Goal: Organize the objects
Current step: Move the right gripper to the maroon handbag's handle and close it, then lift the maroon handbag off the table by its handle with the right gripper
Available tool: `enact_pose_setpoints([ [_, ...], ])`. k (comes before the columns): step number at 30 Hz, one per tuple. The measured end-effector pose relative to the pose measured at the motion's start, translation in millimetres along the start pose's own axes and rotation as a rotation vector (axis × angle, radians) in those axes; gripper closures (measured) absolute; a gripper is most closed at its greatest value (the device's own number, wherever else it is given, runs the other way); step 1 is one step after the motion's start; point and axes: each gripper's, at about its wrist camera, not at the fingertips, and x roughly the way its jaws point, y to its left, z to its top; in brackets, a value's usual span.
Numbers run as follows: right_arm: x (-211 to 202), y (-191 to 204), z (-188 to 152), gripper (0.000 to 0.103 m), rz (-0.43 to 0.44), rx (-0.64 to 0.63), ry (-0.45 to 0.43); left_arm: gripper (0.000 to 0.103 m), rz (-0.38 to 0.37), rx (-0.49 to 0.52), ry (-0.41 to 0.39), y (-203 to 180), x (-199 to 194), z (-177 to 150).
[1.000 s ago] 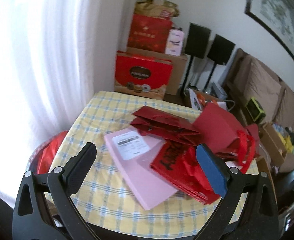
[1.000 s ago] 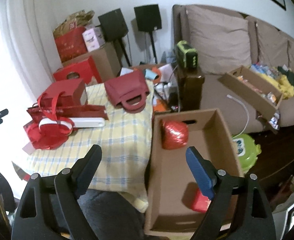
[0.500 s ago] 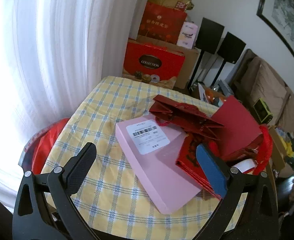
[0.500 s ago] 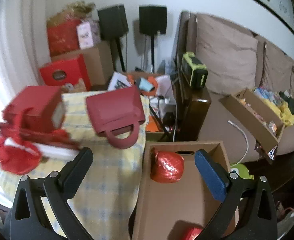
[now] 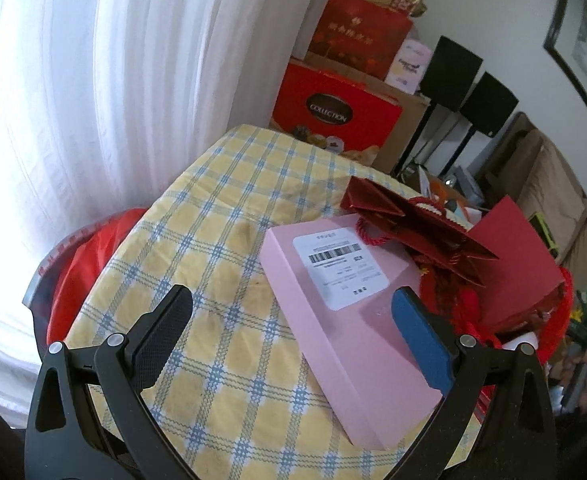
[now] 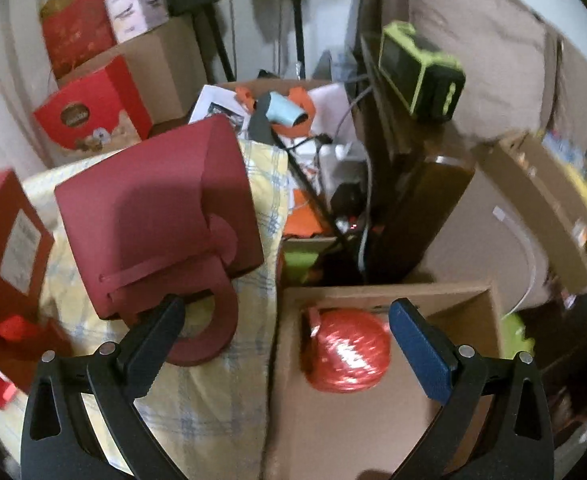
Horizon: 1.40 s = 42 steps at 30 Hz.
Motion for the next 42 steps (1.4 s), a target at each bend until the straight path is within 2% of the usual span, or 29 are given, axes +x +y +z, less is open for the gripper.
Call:
enact_pose_setpoints([
  [5, 0, -8, -2, 0.001, 0.051, 0.062, 0.015, 0.003, -0.005, -0.011, 0.012, 4, 6, -1],
  [10, 3, -3, -7, 0.001, 0.082, 0.054, 0.044, 0.003, -0.011, -0.022, 0.007, 8, 4, 0],
  [15, 11, 0, -1, 0.007, 0.114, 0.08, 0.052, 0.003, -0.014, -0.03, 0.004, 8, 3, 1],
  [17, 14, 2, 3, 0.013, 0.116, 0.085, 0.052, 0.003, -0.016, -0.03, 0.003, 8, 2, 1],
  [18, 15, 2, 5, 0.017, 0.123, 0.095, 0.051, 0.003, -0.016, -0.029, 0.0, 8, 1, 2],
  [20, 18, 4, 8, 0.044, 0.124, 0.107, 0.052, 0.003, -0.015, -0.031, -0.003, 9, 0, 2],
  [21, 20, 4, 9, 0.048, 0.126, 0.105, 0.058, 0.003, -0.017, -0.032, -0.002, 10, 0, 2],
  [23, 19, 7, 11, 0.072, 0.161, 0.106, 0.053, 0.003, -0.015, -0.033, -0.001, 10, 1, 2],
  [25, 17, 12, 12, 0.083, 0.173, 0.084, 0.05, 0.003, -0.015, -0.036, 0.001, 11, 1, 2],
  [29, 0, 29, 10, 0.087, 0.061, -0.011, -0.026, 0.003, -0.016, -0.038, 0.002, 11, 1, 2],
  [36, -44, 50, 11, 0.092, -0.043, -0.116, -0.192, 0.003, -0.017, -0.043, -0.003, 11, -2, 3],
  [42, -100, 87, 10, 0.092, -0.233, -0.307, -0.389, 0.003, -0.041, -0.05, -0.015, 12, -9, 5],
])
